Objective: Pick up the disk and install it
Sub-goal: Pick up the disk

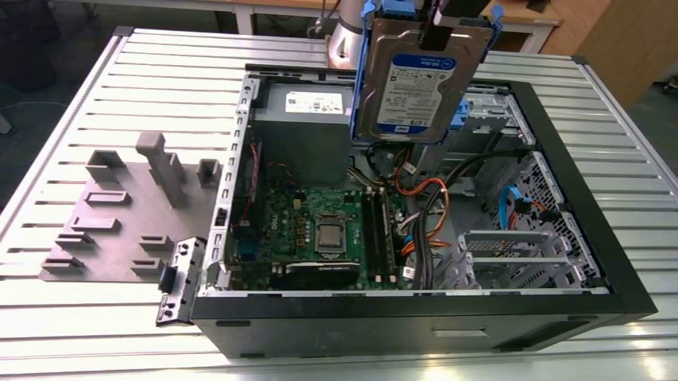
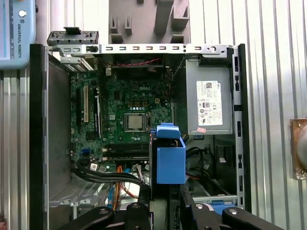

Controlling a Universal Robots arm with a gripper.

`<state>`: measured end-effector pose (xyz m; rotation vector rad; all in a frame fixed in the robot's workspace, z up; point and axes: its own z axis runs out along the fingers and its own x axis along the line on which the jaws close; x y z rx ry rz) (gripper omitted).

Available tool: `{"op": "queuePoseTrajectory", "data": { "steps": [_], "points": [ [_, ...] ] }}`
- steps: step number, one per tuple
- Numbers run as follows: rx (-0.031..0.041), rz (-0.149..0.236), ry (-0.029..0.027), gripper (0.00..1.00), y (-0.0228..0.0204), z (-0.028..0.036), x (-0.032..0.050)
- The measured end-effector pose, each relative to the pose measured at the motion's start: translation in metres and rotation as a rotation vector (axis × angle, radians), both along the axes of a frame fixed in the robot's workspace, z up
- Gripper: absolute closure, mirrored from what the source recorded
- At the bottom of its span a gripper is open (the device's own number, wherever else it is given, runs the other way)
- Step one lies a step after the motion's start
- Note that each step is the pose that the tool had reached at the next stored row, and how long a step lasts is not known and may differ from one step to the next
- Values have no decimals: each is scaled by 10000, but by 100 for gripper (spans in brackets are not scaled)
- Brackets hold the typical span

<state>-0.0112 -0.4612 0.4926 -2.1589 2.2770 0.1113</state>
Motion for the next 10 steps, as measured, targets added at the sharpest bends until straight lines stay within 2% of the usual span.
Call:
{"op": "queuePoseTrajectory", "data": {
  "steps": [10],
  "points": [
    [-1, 0, 0, 65, -85, -5, 0]
  ]
}}
